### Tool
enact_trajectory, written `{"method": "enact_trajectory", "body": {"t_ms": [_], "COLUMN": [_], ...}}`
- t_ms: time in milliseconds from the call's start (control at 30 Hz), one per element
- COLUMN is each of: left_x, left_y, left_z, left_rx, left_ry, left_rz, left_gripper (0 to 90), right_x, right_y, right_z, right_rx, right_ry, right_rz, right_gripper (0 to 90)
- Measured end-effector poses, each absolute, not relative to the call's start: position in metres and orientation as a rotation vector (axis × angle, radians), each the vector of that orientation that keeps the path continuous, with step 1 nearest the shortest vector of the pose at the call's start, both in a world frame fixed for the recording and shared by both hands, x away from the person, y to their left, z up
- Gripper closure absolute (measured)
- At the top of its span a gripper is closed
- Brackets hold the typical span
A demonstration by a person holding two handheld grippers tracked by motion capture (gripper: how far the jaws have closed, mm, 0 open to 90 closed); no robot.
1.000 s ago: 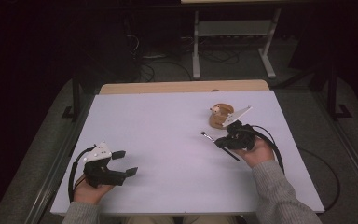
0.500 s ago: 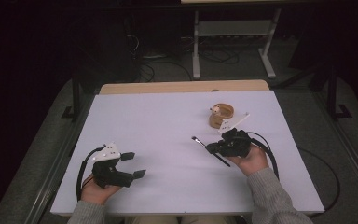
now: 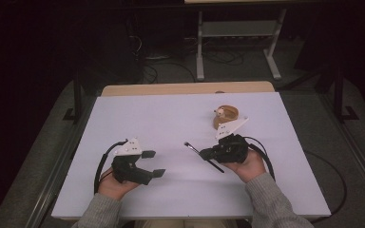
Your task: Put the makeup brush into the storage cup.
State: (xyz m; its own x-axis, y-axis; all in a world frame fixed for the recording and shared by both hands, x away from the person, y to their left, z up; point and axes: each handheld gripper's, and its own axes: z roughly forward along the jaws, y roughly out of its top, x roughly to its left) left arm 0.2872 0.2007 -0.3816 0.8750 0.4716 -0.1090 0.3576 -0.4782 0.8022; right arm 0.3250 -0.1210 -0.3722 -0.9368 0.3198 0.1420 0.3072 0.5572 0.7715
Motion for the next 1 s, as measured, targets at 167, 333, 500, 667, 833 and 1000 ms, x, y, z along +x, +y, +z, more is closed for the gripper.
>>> {"method": "enact_trajectory", "body": {"t_ms": [167, 333, 500, 667, 833, 1000], "left_x": [0.295, 0.302, 0.308, 0.31, 0.311, 0.311], "left_y": [0.189, 0.177, 0.169, 0.164, 0.16, 0.157], "left_z": [-0.37, -0.36, -0.36, -0.361, -0.359, -0.355], "left_rx": [2.111, 2.112, 2.15, 2.157, 2.175, 2.202], "left_ry": [0.568, 0.504, 0.471, 0.46, 0.439, 0.418], "left_rz": [0.114, 0.034, -0.028, -0.047, -0.053, -0.068], "left_gripper": [26.2, 29.7, 35.6, 41.2, 44.8, 53.1], "right_x": [0.322, 0.317, 0.314, 0.312, 0.311, 0.311], "right_y": [-0.112, -0.104, -0.101, -0.099, -0.093, -0.089], "right_z": [-0.36, -0.355, -0.36, -0.366, -0.371, -0.374], "right_rx": [0.471, 0.378, 0.345, 0.318, 0.292, 0.273], "right_ry": [2.753, 2.754, 2.759, 2.768, 2.79, 2.788], "right_rz": [1.397, 1.442, 1.441, 1.445, 1.423, 1.428], "right_gripper": [83.3, 83.3, 83.2, 83.2, 83.2, 83.2]}}
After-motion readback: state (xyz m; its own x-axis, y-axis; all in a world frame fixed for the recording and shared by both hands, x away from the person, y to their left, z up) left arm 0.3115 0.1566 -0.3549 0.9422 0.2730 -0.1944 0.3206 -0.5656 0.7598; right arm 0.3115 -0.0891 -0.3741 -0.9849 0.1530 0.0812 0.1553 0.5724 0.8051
